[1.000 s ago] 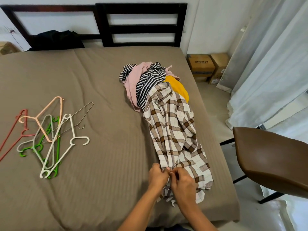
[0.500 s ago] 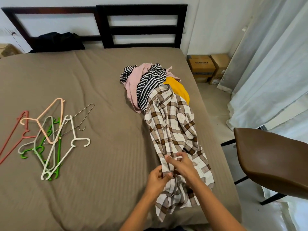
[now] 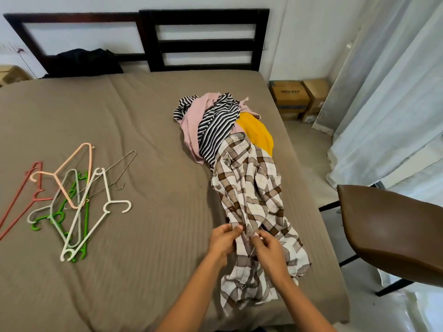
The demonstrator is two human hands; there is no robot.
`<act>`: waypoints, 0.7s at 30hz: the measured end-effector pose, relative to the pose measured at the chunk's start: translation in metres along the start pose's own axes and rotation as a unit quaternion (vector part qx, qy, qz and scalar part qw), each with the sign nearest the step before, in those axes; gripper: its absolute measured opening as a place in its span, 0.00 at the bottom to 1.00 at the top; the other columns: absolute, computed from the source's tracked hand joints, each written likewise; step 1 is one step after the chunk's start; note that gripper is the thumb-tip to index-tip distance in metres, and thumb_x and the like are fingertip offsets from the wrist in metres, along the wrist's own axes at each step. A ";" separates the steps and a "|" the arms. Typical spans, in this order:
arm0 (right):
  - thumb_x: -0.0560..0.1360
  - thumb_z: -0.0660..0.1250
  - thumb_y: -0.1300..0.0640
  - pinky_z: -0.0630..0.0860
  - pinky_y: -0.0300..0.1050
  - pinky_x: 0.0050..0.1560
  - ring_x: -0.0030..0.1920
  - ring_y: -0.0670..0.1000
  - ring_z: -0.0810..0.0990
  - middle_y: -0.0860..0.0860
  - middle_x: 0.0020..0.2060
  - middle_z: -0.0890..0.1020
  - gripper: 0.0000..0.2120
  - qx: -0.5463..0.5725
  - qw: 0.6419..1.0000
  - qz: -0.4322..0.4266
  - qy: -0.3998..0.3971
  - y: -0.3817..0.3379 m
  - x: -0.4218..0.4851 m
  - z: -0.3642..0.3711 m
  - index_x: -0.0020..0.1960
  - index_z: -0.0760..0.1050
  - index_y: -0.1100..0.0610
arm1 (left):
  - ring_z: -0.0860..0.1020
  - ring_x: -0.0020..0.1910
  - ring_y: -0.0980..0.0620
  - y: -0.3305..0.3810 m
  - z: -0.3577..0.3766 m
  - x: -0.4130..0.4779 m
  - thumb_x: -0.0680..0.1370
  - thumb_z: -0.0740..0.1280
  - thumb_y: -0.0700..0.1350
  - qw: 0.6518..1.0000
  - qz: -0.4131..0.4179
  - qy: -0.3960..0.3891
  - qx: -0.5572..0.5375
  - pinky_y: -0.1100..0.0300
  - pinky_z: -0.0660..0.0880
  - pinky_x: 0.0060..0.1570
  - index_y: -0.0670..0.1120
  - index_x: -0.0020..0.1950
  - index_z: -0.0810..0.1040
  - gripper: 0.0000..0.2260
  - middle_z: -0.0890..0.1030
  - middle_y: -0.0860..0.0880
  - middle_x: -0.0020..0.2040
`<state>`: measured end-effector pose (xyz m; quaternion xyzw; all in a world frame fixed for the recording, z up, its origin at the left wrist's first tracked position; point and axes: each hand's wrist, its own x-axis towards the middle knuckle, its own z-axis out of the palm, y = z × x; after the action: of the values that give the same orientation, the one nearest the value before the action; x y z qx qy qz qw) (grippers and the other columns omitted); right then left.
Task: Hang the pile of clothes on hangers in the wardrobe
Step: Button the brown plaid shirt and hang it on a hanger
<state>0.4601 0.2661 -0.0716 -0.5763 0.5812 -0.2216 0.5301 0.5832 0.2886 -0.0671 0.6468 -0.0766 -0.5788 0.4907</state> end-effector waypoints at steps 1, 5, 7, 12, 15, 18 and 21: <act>0.77 0.62 0.59 0.68 0.42 0.31 0.30 0.49 0.71 0.54 0.29 0.75 0.10 0.007 1.000 0.016 0.025 0.000 0.000 -0.001 0.39 0.76 0.57 | 0.77 0.28 0.60 -0.001 -0.001 -0.001 0.77 0.67 0.39 1.000 -0.007 -0.011 -0.011 0.68 0.72 0.28 0.43 0.44 0.79 0.03 0.82 0.51 0.32; 0.76 0.66 0.56 0.65 0.34 0.28 0.30 0.49 0.74 0.56 0.29 0.80 0.12 0.022 0.997 -0.008 0.079 -0.002 0.001 -0.008 0.37 0.80 0.60 | 0.81 0.38 0.50 -0.006 -0.006 -0.005 0.75 0.70 0.39 1.000 -0.002 -0.020 -0.011 0.60 0.76 0.35 0.42 0.44 0.80 0.00 0.84 0.41 0.43; 0.74 0.69 0.57 0.68 0.33 0.32 0.32 0.47 0.76 0.49 0.29 0.80 0.10 0.049 0.995 -0.021 0.085 -0.002 0.003 -0.011 0.37 0.81 0.59 | 0.80 0.37 0.48 -0.007 -0.009 -0.008 0.73 0.71 0.40 1.000 0.007 -0.020 -0.004 0.63 0.74 0.29 0.40 0.46 0.81 0.04 0.83 0.36 0.46; 0.71 0.73 0.61 0.77 0.43 0.42 0.40 0.52 0.81 0.55 0.38 0.83 0.08 0.179 0.983 0.033 0.036 0.001 0.006 -0.013 0.49 0.79 0.60 | 0.76 0.24 0.59 -0.003 -0.012 -0.015 0.74 0.70 0.38 0.999 0.024 -0.024 0.016 0.69 0.66 0.19 0.35 0.48 0.80 0.07 0.82 0.40 0.41; 0.71 0.71 0.66 0.78 0.40 0.43 0.42 0.52 0.82 0.56 0.40 0.84 0.07 0.195 0.981 0.014 0.008 -0.004 0.001 -0.013 0.49 0.80 0.61 | 0.73 0.20 0.60 -0.001 -0.010 -0.017 0.75 0.69 0.36 0.999 0.025 -0.036 0.019 0.69 0.66 0.18 0.35 0.46 0.79 0.04 0.80 0.48 0.29; 0.71 0.70 0.68 0.79 0.43 0.47 0.43 0.53 0.84 0.55 0.41 0.85 0.07 0.143 0.989 -0.042 -0.006 -0.005 -0.002 -0.013 0.48 0.82 0.60 | 0.74 0.22 0.58 0.003 -0.009 -0.020 0.75 0.68 0.36 0.998 0.022 -0.040 0.040 0.68 0.68 0.20 0.37 0.43 0.79 0.03 0.78 0.49 0.27; 0.71 0.71 0.68 0.79 0.38 0.44 0.42 0.51 0.84 0.53 0.40 0.85 0.07 0.136 0.989 -0.058 -0.004 -0.007 -0.005 -0.012 0.47 0.83 0.60 | 0.78 0.35 0.47 -0.001 -0.010 -0.018 0.70 0.74 0.45 0.997 0.036 -0.026 0.063 0.56 0.75 0.38 0.42 0.38 0.82 0.07 0.81 0.40 0.36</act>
<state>0.4510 0.2650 -0.0596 -0.5328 0.5092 -0.3267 0.5917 0.5852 0.3073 -0.0574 0.6584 -0.1490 -0.5709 0.4672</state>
